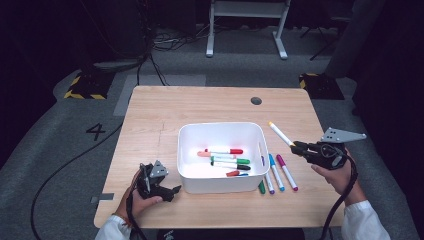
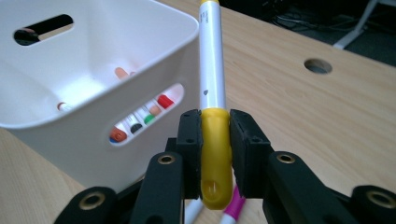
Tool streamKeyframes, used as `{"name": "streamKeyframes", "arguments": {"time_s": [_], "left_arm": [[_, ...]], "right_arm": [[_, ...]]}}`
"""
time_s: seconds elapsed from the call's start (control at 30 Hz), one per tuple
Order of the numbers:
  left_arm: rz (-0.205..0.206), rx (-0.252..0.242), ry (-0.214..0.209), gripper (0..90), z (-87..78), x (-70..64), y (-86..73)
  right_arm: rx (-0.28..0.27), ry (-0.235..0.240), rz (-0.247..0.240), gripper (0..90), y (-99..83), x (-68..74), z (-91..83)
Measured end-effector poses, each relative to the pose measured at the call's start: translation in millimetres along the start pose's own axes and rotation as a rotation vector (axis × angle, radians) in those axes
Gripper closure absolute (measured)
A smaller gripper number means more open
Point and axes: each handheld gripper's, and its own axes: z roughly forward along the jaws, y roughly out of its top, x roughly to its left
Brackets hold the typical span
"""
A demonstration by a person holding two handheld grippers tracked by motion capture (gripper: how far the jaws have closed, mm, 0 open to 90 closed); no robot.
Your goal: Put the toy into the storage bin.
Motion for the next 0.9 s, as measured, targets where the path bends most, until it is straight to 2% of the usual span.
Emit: {"name": "streamKeyframes", "arguments": {"time_s": [0.03, 0.1, 0.17, 0.3, 0.4, 0.53, 0.63, 0.7, 0.8, 0.9], "left_arm": [[0.000, 0.000, 0.000, 9.1, 0.0, 0.0, 0.0], [0.000, -0.001, 0.000, 9.1, 0.1, 0.0, 0.0], [0.000, 0.000, 0.000, 9.1, 0.0, 0.0, 0.0], [0.000, 0.000, 0.000, 9.1, 0.0, 0.0, 0.0], [0.000, 0.000, 0.000, 9.1, 0.0, 0.0, 0.0], [0.000, 0.000, 0.000, 9.1, 0.0, 0.0, 0.0], [0.000, 0.000, 0.000, 9.1, 0.0, 0.0, 0.0], [0.000, 0.000, 0.000, 9.1, 0.0, 0.0, 0.0], [0.000, 0.000, 0.000, 9.1, 0.0, 0.0, 0.0], [0.000, 0.000, 0.000, 9.1, 0.0, 0.0, 0.0]], "right_arm": [[0.000, 0.016, -0.023, 75.3, 9.0, 4.6, 2.1], [-0.001, 0.021, -0.034, 75.3, 12.6, 6.4, 3.4], [0.003, 0.047, -0.075, 75.3, 27.6, 14.5, 9.7], [0.001, 0.068, -0.099, 75.3, 41.1, 20.9, 17.4], [0.020, 0.079, -0.126, 75.3, 50.5, 26.9, 25.9], [0.040, 0.101, -0.157, 75.3, 58.1, 33.3, 34.6], [0.070, 0.137, -0.201, 75.3, 66.0, 42.4, 45.7], [0.078, 0.145, -0.208, 75.3, 67.5, 44.3, 47.8], [0.102, 0.190, -0.252, 75.3, 74.4, 57.8, 61.0], [0.112, 0.211, -0.264, 75.3, 76.7, 64.5, 67.1]]}}
